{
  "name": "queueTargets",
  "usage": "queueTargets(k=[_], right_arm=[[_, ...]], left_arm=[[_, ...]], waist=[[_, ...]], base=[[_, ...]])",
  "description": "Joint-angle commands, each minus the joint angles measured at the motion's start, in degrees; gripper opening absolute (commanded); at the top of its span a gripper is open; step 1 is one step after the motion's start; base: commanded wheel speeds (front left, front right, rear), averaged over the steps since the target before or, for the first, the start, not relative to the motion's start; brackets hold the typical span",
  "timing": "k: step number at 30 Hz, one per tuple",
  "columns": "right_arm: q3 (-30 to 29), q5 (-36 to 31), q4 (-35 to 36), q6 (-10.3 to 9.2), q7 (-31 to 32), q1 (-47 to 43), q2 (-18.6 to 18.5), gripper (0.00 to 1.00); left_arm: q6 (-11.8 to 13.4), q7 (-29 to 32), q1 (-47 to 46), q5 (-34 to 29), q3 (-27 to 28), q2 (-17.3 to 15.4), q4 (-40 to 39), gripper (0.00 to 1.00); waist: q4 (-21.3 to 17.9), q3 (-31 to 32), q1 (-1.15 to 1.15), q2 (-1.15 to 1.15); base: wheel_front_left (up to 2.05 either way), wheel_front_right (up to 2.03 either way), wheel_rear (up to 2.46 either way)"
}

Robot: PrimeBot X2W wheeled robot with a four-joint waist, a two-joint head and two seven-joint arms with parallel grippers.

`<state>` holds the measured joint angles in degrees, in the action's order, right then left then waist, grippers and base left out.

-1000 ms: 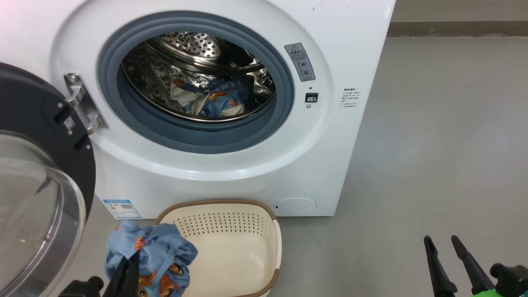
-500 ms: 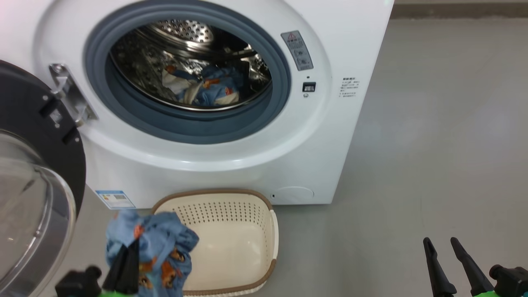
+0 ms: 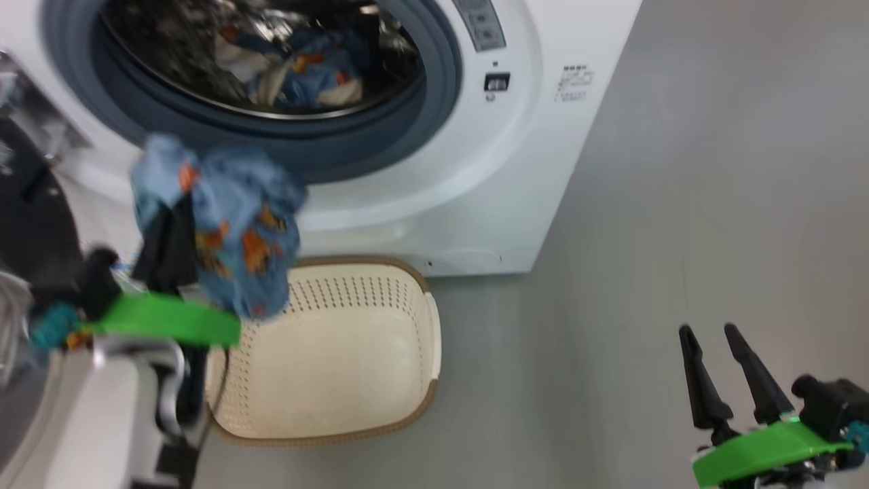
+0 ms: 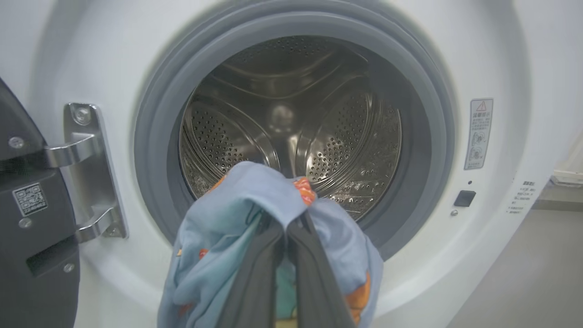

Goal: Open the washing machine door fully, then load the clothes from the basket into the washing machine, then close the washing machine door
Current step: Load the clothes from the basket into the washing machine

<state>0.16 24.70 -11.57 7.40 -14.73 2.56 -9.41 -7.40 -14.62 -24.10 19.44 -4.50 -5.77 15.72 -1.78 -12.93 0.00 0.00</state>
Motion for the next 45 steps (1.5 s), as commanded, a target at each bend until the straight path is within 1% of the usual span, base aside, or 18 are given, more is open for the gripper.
queueTargets(k=[1,11,17,20,21,23,26,30,34,41,45], right_arm=[[1.6,-0.2,1.5,0.09,-0.3,1.8,-0.5,1.00],[3.5,0.0,1.7,0.09,-0.3,7.5,1.3,1.00],[5.0,0.3,1.6,0.09,-0.3,9.9,2.6,1.00],[5.7,0.5,1.4,0.09,-0.3,10.7,3.1,1.00],[6.2,0.7,1.3,0.09,-0.3,11.2,3.5,1.00],[6.7,0.8,1.2,0.09,-0.3,11.6,3.9,1.00],[7.4,1.0,1.1,0.09,-0.3,12.0,4.4,1.00],[7.8,1.1,1.0,0.09,-0.3,12.3,4.8,1.00],[8.0,1.2,1.2,0.09,-0.3,12.8,5.1,1.00],[7.8,1.2,1.4,0.09,-0.3,13.5,5.5,1.00],[8.3,1.3,1.4,0.09,-0.3,13.9,5.8,1.00]], left_arm=[[-0.1,-0.4,-3.7,0.2,2.3,-1.8,-0.7,0.00],[-0.1,-0.4,-21.6,-1.6,4.7,-2.7,8.7,0.00],[-0.1,-0.4,-28.7,-2.7,5.6,-3.9,16.7,0.00],[-0.1,-0.4,-32.1,-2.4,6.0,-4.4,21.8,0.00],[-0.1,-0.4,-34.4,-1.8,6.4,-4.8,25.3,0.00],[-0.1,-0.4,-36.5,-2.2,6.0,-5.7,28.4,0.00],[-0.1,-0.4,-39.3,-2.7,5.3,-6.7,32.0,0.00],[-0.1,-0.4,-42.0,-2.9,4.9,-7.6,34.4,0.00],[-0.1,-0.4,-45.2,-2.7,5.4,-8.2,33.4,0.00],[-0.1,-0.4,-47.1,-4.3,6.9,-7.9,24.2,0.00],[-0.1,-0.4,-46.1,-5.1,7.8,-7.8,21.6,0.00]], waist=[[-2.1,-4.3,0.00,0.00],[-6.0,-11.3,0.00,0.00],[-9.0,-14.2,0.00,0.00],[-10.2,-15.4,0.00,0.00],[-11.1,-16.1,0.00,0.00],[-11.9,-16.6,0.00,0.00],[-13.0,-17.3,0.00,0.00],[-13.9,-17.9,0.00,0.00],[-14.5,-18.8,0.00,0.00],[-14.5,-20.1,0.00,0.00],[-14.4,-20.4,0.00,0.00]], base=[[0.00,0.00,0.00],[0.00,0.00,0.00],[0.00,0.00,0.00],[0.00,0.00,0.00],[0.00,0.00,0.00],[0.00,0.00,0.00],[0.00,0.00,0.00],[0.00,0.00,0.00],[0.00,0.00,0.00],[0.00,0.00,0.00],[0.00,0.00,0.00]])
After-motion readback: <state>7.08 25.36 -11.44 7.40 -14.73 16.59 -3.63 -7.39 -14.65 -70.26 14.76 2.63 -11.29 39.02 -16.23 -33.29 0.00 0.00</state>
